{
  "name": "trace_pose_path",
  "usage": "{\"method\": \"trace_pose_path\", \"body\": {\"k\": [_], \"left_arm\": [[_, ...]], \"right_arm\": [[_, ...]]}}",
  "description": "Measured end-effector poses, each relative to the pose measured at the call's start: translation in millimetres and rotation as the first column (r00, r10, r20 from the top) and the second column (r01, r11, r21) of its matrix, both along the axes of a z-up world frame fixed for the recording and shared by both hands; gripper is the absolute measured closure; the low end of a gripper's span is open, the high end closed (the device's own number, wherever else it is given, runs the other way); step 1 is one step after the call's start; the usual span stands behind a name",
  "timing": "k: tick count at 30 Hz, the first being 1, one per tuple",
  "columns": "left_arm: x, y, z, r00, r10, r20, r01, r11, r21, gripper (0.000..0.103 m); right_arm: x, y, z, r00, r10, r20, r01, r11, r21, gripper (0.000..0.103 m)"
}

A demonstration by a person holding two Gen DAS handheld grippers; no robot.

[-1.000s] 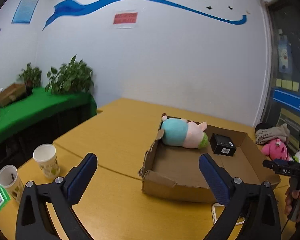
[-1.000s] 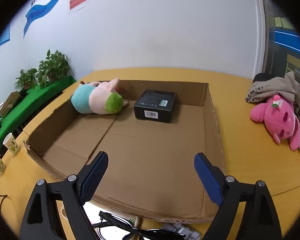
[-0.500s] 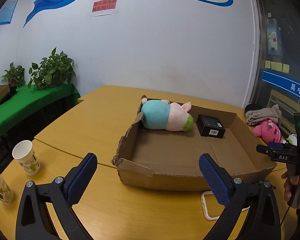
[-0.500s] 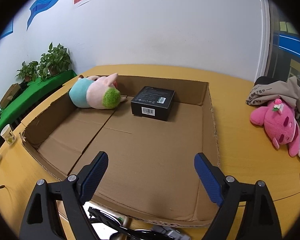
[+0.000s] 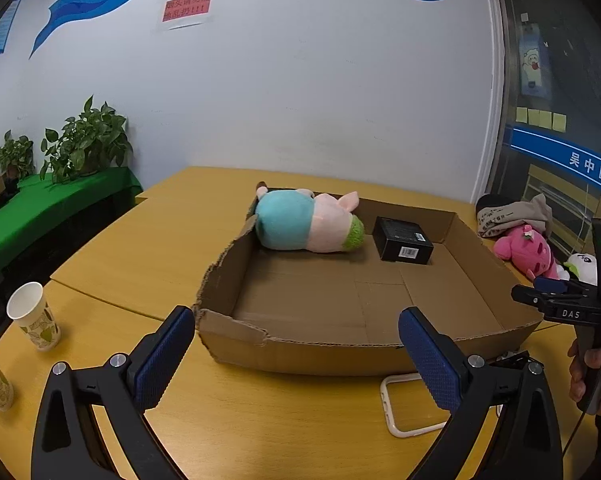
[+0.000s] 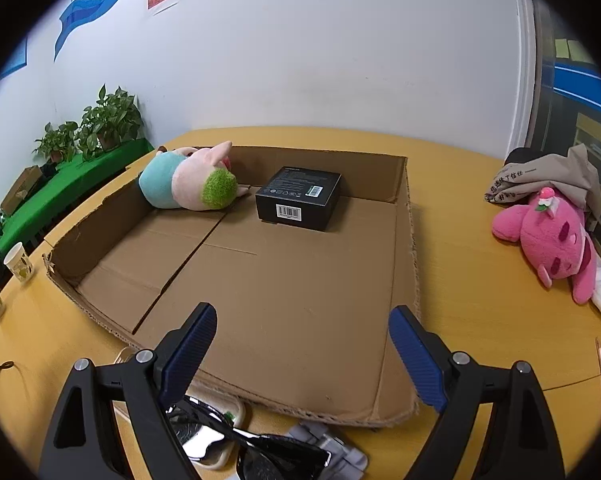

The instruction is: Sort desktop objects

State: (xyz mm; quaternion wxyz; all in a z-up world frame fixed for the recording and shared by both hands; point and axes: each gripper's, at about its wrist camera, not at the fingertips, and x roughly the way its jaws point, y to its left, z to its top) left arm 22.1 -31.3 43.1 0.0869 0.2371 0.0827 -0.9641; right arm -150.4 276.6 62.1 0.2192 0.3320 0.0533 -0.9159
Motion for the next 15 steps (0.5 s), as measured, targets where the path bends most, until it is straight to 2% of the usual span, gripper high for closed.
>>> {"method": "trace_pose_path", "body": {"k": [7, 11, 15], "left_arm": [[-9, 12, -3, 0.998, -0.055, 0.014, 0.055, 0.998, 0.02, 0.0], [-13, 10, -8, 0.997, -0.068, 0.025, 0.067, 0.997, 0.036, 0.0], [-23, 4, -13, 0.995, -0.083, 0.052, 0.08, 0.996, 0.047, 0.0]], "right_arm": [[13, 14, 7, 0.999, 0.003, 0.034, 0.0, 0.997, -0.078, 0.015], [5, -4, 14, 0.996, 0.022, 0.084, -0.02, 1.0, -0.021, 0.015], [-22, -36, 40, 0.986, 0.117, 0.118, -0.115, 0.993, -0.02, 0.015]]}}
